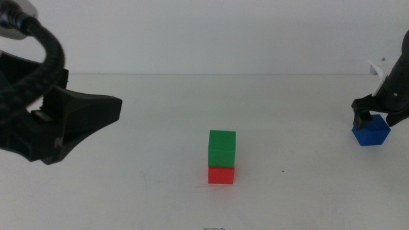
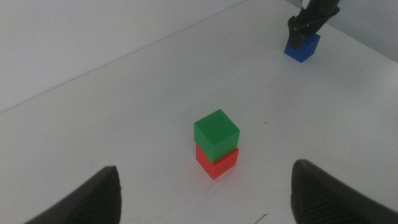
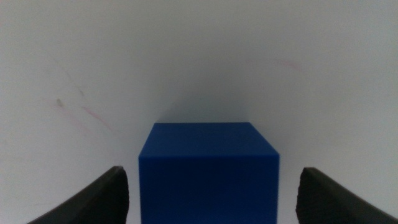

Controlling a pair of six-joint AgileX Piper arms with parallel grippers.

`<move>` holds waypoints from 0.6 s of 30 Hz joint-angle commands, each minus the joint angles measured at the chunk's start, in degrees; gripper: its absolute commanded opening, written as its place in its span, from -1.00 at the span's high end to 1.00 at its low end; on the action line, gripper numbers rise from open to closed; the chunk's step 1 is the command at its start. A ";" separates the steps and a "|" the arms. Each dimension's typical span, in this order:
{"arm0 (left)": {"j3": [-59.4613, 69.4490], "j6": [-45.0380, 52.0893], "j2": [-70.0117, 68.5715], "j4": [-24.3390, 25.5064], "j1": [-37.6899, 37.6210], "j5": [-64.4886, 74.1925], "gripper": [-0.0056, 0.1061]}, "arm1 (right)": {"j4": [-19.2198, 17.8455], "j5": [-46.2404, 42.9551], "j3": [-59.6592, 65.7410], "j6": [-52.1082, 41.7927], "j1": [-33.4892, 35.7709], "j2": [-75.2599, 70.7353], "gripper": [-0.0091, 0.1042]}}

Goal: Stack red cubes first, then green, then blue cubes in a specific spot.

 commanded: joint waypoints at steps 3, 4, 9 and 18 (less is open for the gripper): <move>-1.67 -0.33 -0.19 -1.19 -0.11 -3.83 -0.78 | -0.40 -1.37 -1.63 -0.08 -0.45 -1.99 -0.42; -1.67 -0.33 -0.19 -1.19 -0.11 -3.83 -0.78 | -0.40 -1.38 -1.63 0.31 -0.45 -1.86 -0.40; -1.67 -0.33 -0.19 -1.19 -0.11 -3.83 -0.78 | -0.66 -2.39 -1.63 1.07 -0.45 -0.62 -0.09; -1.67 -0.33 -0.19 -1.19 -0.11 -3.83 -0.78 | 0.51 2.74 -1.09 7.08 -0.16 -5.60 0.86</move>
